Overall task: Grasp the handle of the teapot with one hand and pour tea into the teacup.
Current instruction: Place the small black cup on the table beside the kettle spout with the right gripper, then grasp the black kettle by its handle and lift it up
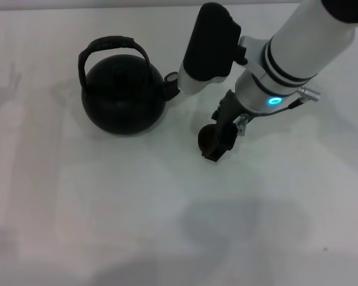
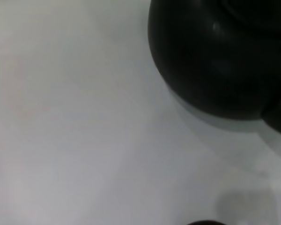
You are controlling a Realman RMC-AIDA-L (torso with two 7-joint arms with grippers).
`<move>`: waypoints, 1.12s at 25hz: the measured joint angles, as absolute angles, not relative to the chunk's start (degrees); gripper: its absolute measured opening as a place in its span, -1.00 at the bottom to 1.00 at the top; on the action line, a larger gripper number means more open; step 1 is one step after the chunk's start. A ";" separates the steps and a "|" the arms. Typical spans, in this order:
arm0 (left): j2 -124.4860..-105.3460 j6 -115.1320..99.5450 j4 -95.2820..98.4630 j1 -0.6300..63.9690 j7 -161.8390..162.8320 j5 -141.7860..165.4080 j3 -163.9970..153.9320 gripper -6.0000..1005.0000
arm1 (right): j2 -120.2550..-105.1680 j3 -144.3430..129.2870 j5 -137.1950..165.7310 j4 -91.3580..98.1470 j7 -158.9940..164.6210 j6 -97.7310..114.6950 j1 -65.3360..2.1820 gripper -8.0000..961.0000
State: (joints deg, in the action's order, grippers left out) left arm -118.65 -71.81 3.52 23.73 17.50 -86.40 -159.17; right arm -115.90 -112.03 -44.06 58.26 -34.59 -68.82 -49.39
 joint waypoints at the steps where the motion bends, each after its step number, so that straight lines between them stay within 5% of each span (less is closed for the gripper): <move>1: -118.65 -71.81 3.51 23.73 17.49 -86.40 -159.17 0.74 | -115.86 -111.38 -44.07 58.75 -35.05 -69.09 -48.97 0.82; 18: -118.63 -71.72 3.51 23.29 17.28 -86.09 -159.40 0.72 | -115.65 -84.34 -51.12 63.24 -46.63 -70.18 -38.12 0.82; 28: -119.21 -71.06 6.93 22.27 22.08 -94.65 -158.49 0.70 | -115.33 -49.35 -88.49 42.89 -76.08 -70.55 -29.34 0.82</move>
